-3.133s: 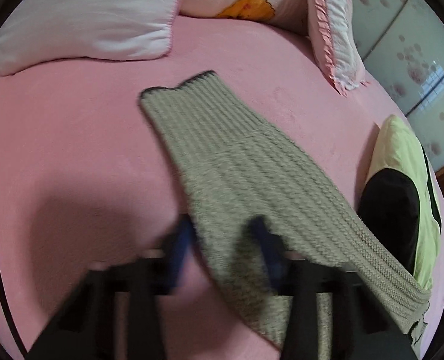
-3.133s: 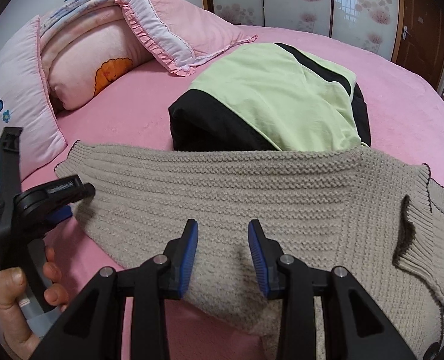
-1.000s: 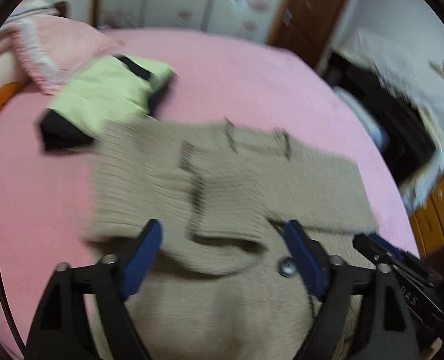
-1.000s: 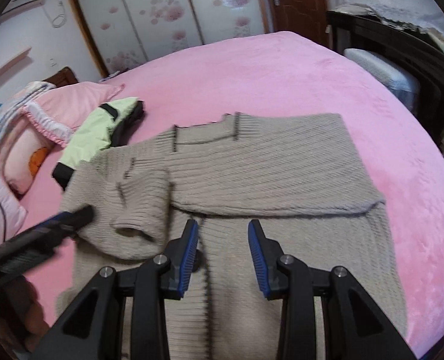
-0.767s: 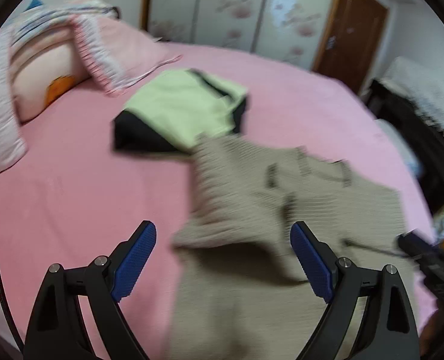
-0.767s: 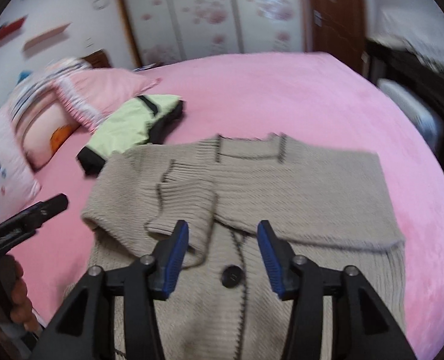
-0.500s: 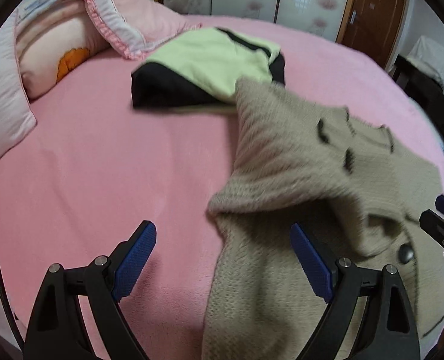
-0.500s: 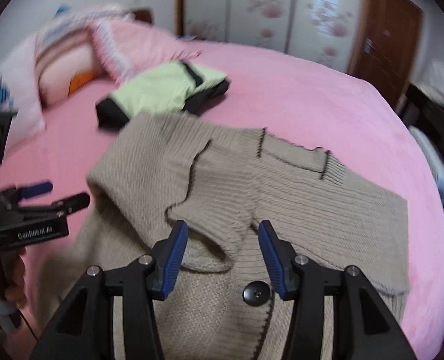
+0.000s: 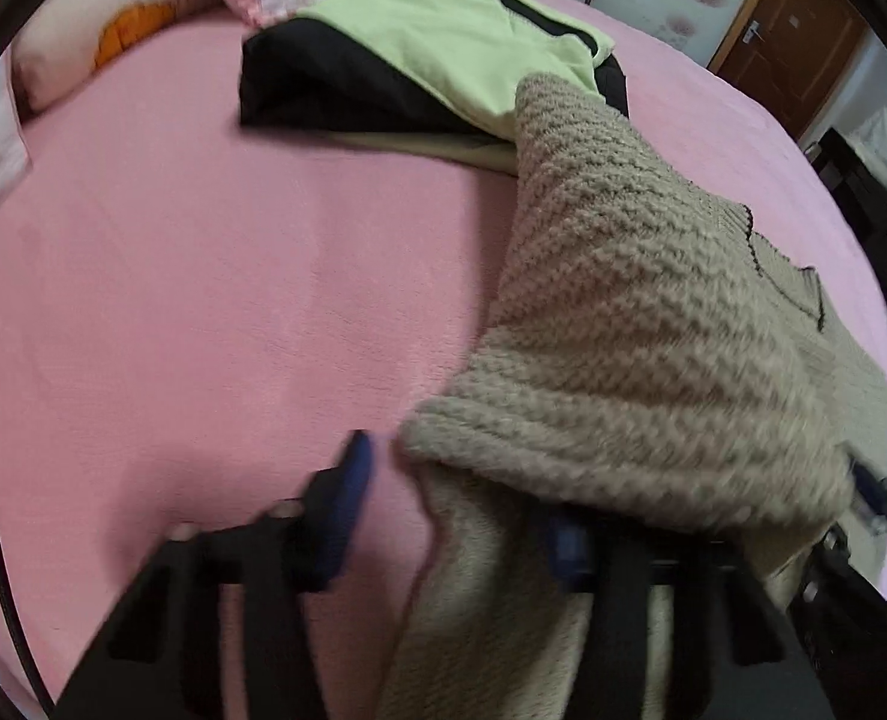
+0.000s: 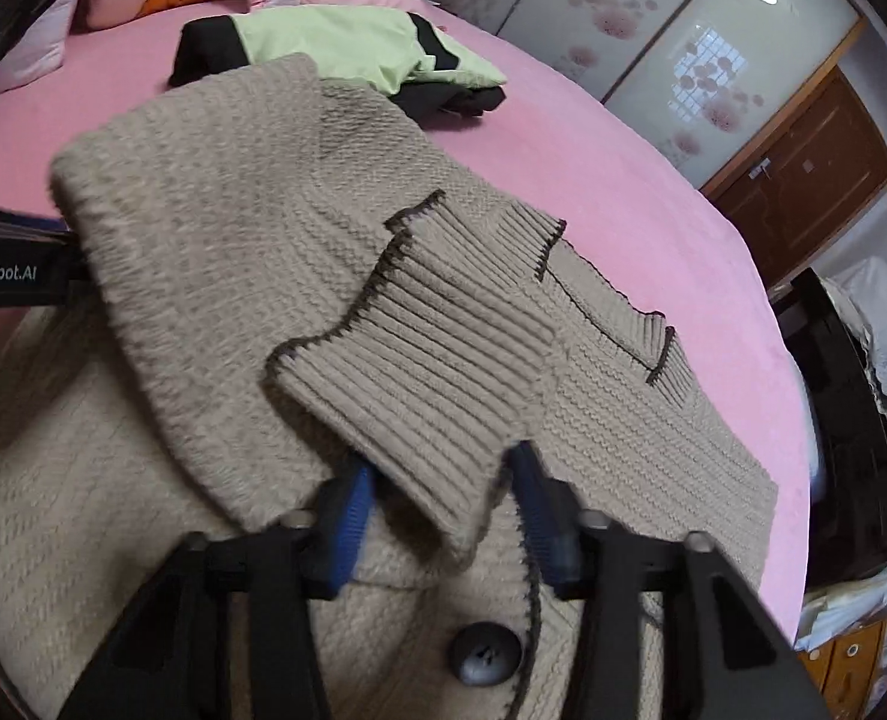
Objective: Fold large clothes
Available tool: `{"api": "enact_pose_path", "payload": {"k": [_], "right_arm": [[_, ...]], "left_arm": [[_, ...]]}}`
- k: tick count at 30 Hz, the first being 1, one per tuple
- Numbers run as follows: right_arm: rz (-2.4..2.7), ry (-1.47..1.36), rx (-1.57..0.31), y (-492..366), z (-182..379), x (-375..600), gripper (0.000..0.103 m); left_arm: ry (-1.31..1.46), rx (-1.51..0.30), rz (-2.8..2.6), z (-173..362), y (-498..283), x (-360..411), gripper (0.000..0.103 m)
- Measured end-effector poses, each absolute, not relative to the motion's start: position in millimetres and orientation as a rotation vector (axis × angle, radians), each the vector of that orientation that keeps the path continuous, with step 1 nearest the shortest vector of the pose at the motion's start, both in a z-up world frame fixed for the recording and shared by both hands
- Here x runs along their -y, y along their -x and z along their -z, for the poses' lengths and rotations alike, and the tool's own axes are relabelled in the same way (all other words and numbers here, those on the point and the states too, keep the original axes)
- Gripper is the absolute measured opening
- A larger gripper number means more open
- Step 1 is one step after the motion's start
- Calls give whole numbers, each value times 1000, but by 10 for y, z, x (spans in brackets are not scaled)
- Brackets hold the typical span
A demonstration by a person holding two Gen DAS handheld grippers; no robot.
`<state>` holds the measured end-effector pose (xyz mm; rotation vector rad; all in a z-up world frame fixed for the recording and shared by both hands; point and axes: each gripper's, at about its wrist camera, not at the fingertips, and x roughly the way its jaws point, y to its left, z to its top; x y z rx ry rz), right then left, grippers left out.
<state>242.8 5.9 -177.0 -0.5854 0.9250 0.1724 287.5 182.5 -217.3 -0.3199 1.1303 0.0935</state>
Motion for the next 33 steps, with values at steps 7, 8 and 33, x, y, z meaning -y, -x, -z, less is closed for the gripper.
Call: {"api": "enact_pose_path", "payload": {"k": [7,8,33], "right_arm": [[-69,303,-752,-2641,997,528,7],[-40,248,-709,-2657,862,680,7],[166,-410,-925,-2545,1292,2752,21]], "left_arm": [[354,-1100,-156,2190,-2813,-1770,26],[362,-1095,-161,2195,-2801,-1778,25],[235,-1032,-58,1598,-2677,-1602,27]]}}
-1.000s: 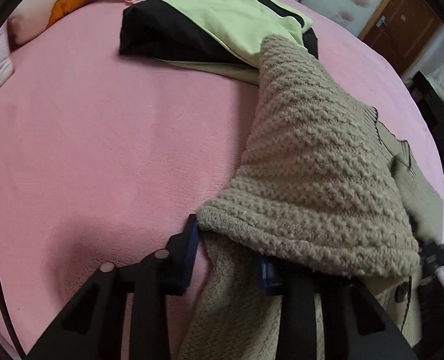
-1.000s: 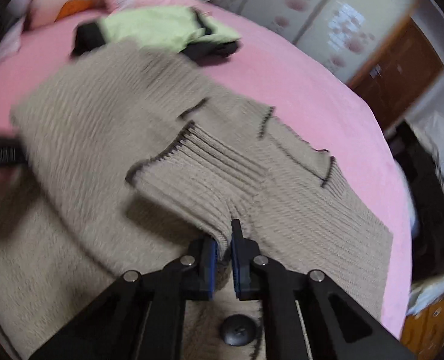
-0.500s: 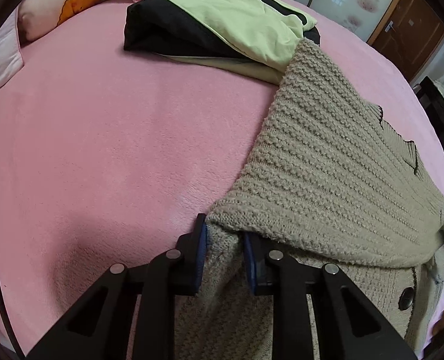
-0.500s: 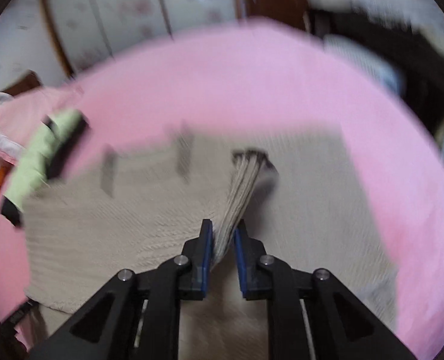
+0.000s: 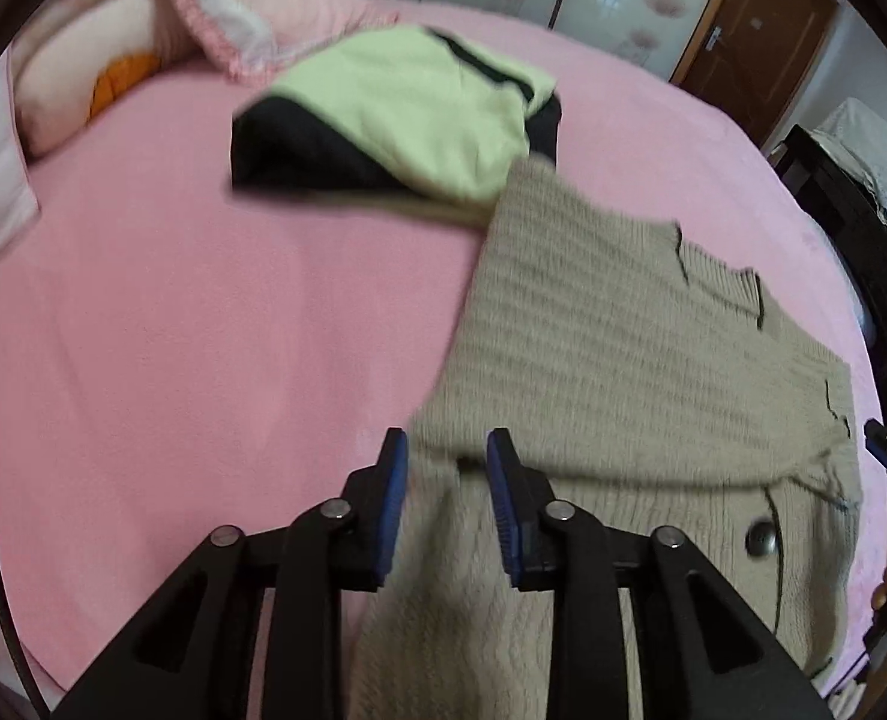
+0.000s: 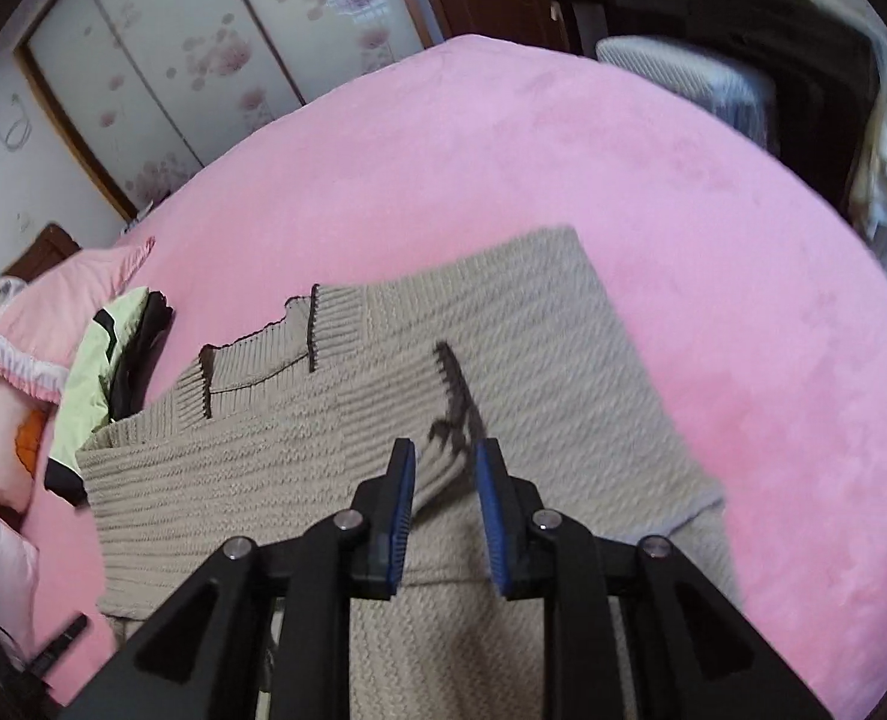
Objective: Fold large clothes
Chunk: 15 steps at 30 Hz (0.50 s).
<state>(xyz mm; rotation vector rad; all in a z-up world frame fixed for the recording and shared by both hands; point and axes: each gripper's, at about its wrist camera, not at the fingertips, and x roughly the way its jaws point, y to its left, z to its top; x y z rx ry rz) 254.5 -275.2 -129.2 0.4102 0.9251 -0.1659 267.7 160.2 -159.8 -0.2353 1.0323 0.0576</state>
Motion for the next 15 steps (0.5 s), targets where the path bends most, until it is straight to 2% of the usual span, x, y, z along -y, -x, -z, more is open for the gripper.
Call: {"api": "enact_pose_path", "payload": {"k": [5,12,14,15], "right_arm": [[165,-345,-947,-2765,1358,2672,21],[150,-319,-964,-2942,1456,2641,21],[144,-287,-938,-2949,1420,2612,21],[143,-269,-926,-2953,1403,2591,21]], "left_arm": [[211,-975,-75,1532,-3183,-1627,29],[208,-1048,28,1798,-4031,-1466,29],[173,-1058,2,1864,-4186,-1410,29],[173,-1059,-4,1880,-4208,-1408,25]]}}
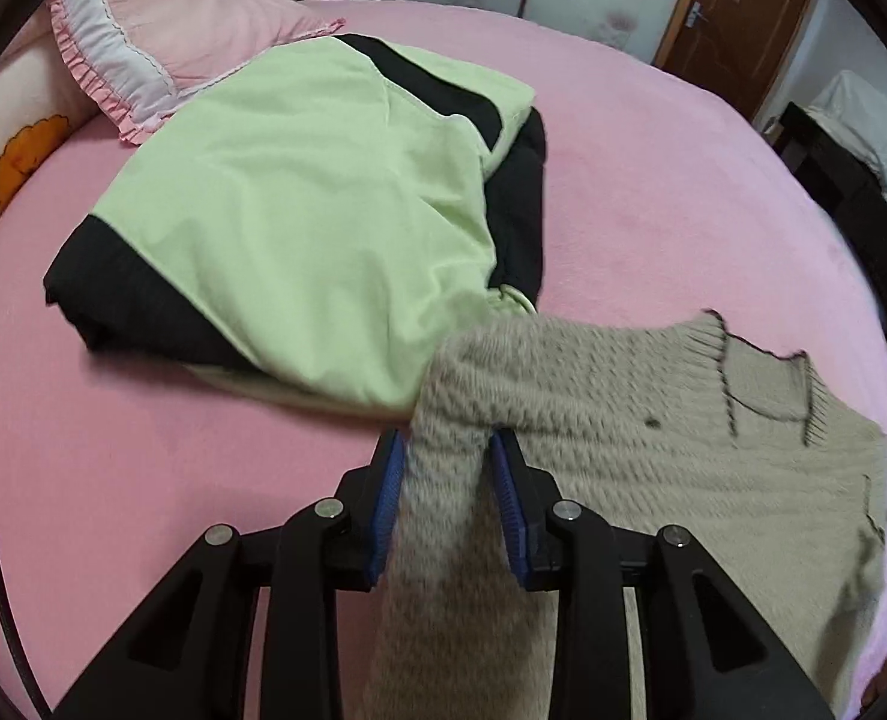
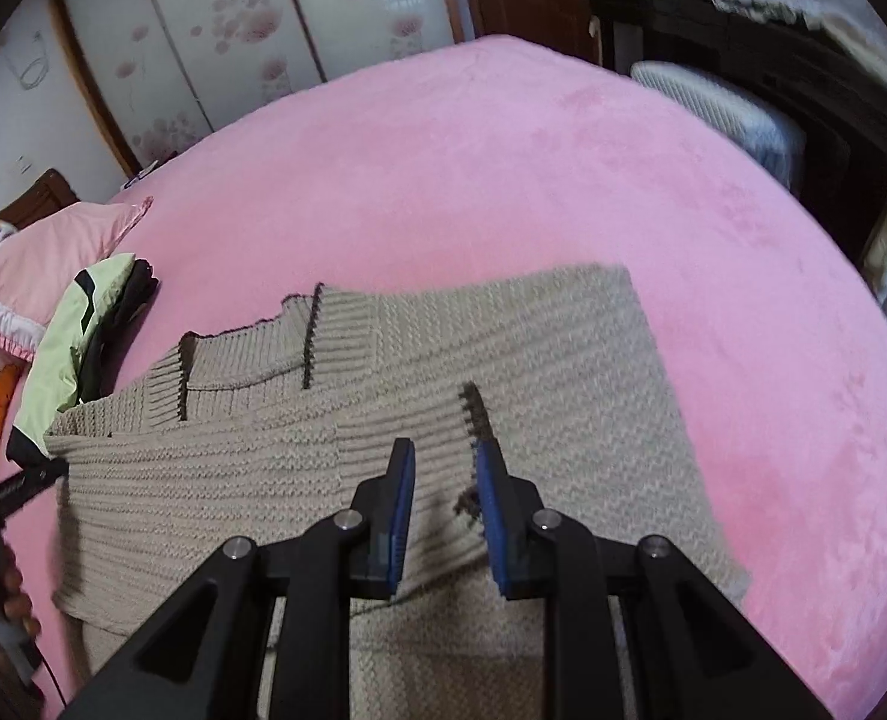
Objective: Fold large clothes
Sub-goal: 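Lay the folded side flat and open the left tool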
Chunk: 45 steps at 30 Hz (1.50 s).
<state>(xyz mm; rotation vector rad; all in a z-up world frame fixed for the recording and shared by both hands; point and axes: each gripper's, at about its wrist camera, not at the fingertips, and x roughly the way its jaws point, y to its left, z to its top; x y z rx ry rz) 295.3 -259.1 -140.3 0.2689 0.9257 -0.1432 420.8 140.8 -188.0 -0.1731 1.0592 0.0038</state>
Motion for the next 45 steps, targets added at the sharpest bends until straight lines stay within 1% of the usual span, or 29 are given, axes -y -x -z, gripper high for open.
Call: {"api": "enact_pose_path", "payload": {"k": [4,10,14,15,17,19,20,24,28,31,32,35,41,43,44,45], "right_arm": [[129,-191,-878,-2971,1344,2459,21],[85,-121,-896,-3045,1426,2234,21],[17,-108,-916,-3028,1440,2084,21],[2,-101,-914,-3012,1430,2052,21],[-24,-89,-911,-2980,1406,1984,21],[-60,-88,-910,-2953,1384,1914,21],[-84,-89,-910,-2939,1372,1853,21],[-159,-87,-930,-2929,1430,1625,21],[-165,-57,-968,-2961,1607,1495,21],[-115,-24,-1002,-2990,1774,1576,21],[-87,-25,-1008,-2996,1828,1670,21],[-14,-49,-998,-2970,1865,1968,18],[19,-167,-989,-2803,1809,2437,17],[14,-201,-989,-2747,1766,2499,18],[20,-217,-992,-2702,1729,2533,20],[25,-221,-993,-2676,1692,2544,20]], "left_arm": [[157,-1054,-34,1941,-4258,-1372,18],[218,-1040,-41,2040,-4227,-1503,18],[166,-1022,-46,1835,-4138,-1427,20],[156,-1011,-45,1749,-4091,-1401,24],[164,-972,-24,1543,-3950,-1324,34],[185,-936,11,1375,-3788,-1217,55],[193,-921,33,1320,-3693,-1138,58],[169,-957,102,1403,-3482,-822,59],[64,-1025,78,1764,-3352,-602,59],[5,-1073,32,2029,-3320,-601,60],[5,-1069,34,2084,-3303,-642,61],[10,-1048,48,2096,-3281,-740,62],[64,-1055,93,2107,-3278,-812,64],[73,-1063,102,2060,-3256,-824,70],[77,-1065,97,2017,-3230,-819,72],[80,-1064,92,1984,-3204,-820,74]]}}
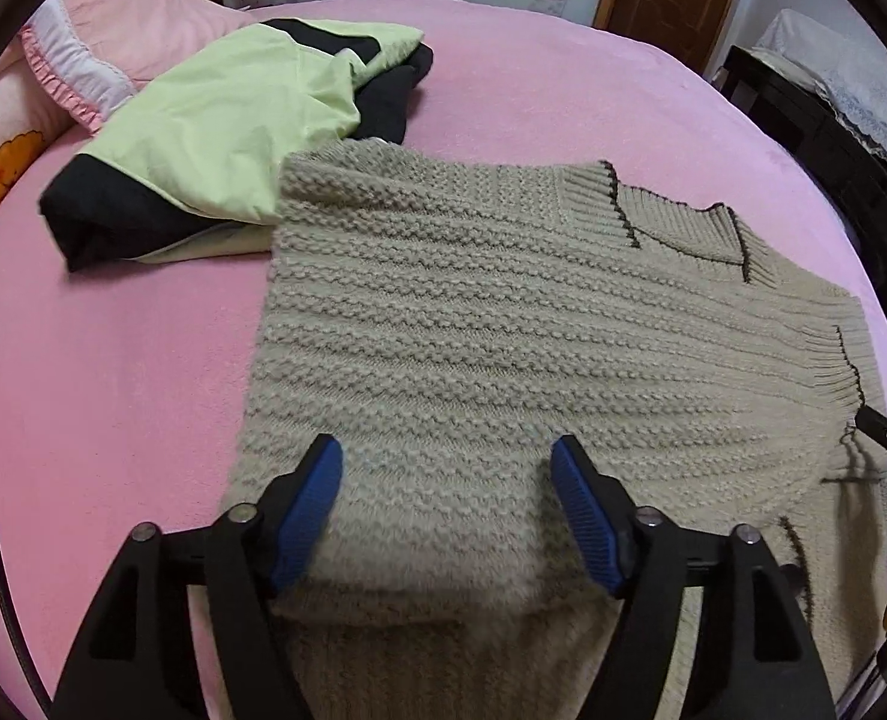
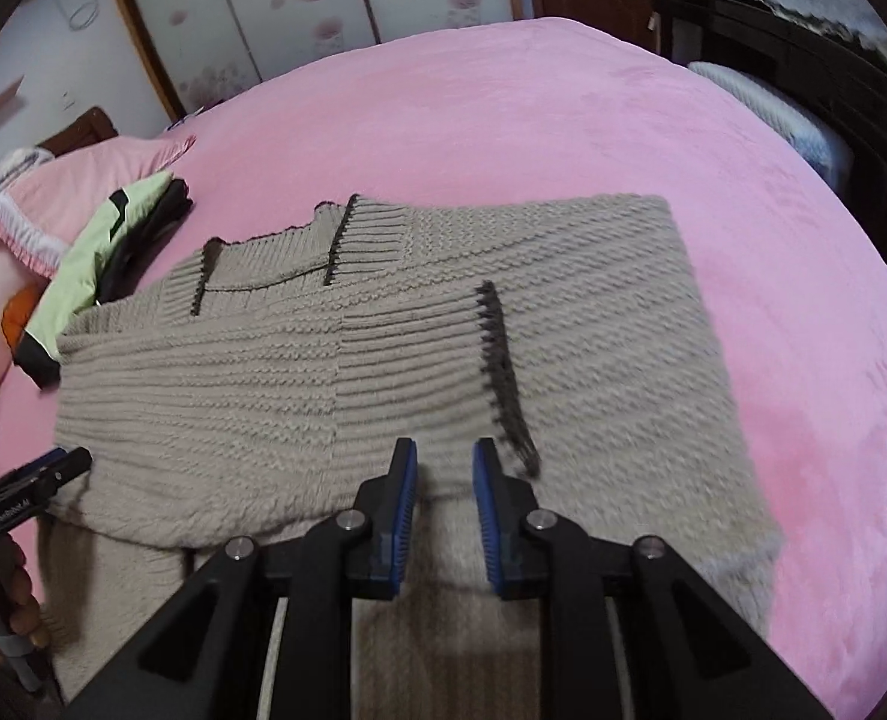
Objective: Fold large clothes
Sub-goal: 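Lay the folded side flat and open the left tool, then move both open tools to the cardigan hem at the bed edge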
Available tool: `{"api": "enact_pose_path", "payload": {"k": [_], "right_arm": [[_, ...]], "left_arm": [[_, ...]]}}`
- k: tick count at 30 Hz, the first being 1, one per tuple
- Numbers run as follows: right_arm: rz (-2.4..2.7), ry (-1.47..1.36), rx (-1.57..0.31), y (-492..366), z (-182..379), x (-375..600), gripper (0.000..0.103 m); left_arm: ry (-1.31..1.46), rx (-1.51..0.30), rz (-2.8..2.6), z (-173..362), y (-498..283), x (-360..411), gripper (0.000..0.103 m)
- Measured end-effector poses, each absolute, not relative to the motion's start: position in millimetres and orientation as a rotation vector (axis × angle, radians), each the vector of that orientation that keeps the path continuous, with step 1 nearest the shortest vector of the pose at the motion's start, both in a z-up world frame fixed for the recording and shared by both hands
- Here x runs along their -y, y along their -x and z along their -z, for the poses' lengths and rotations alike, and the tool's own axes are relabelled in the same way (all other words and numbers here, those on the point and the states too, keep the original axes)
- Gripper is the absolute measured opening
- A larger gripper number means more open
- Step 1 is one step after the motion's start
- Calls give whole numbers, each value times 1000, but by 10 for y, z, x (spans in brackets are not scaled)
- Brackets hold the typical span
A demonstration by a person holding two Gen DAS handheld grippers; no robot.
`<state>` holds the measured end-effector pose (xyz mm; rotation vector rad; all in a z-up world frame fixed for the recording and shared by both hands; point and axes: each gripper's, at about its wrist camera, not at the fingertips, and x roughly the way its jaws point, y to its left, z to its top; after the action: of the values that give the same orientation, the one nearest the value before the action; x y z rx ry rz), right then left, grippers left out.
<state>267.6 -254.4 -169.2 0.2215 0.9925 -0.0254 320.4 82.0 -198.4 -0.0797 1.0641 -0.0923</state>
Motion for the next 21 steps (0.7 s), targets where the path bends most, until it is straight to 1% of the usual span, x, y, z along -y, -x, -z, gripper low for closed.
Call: {"api": "enact_pose_path", "payload": {"k": [5,7,10,11,14,21], "right_arm": [[20,-226,-966,-2433,1391,2474,20],[15,-227,-937,-2297,1241,2472,20],[-10,-242,-879,-2048,949,2450,20],[-20,-248,-852,-1940,827,2431,22],[-32,-255,-803,-1680,572,2415,32],[-86,-294,-688,-1031,137,2411,36]], "left_arm": [[93,-1026,109,1617,-3011,-852,76],[93,-1005,114,1400,-2885,-882,85],[103,-958,119,1059,-2629,-926,89],[102,-944,115,968,-2550,-938,90],[109,-913,104,716,-2297,-980,91],[82,-821,53,360,-1629,-1037,91]]}}
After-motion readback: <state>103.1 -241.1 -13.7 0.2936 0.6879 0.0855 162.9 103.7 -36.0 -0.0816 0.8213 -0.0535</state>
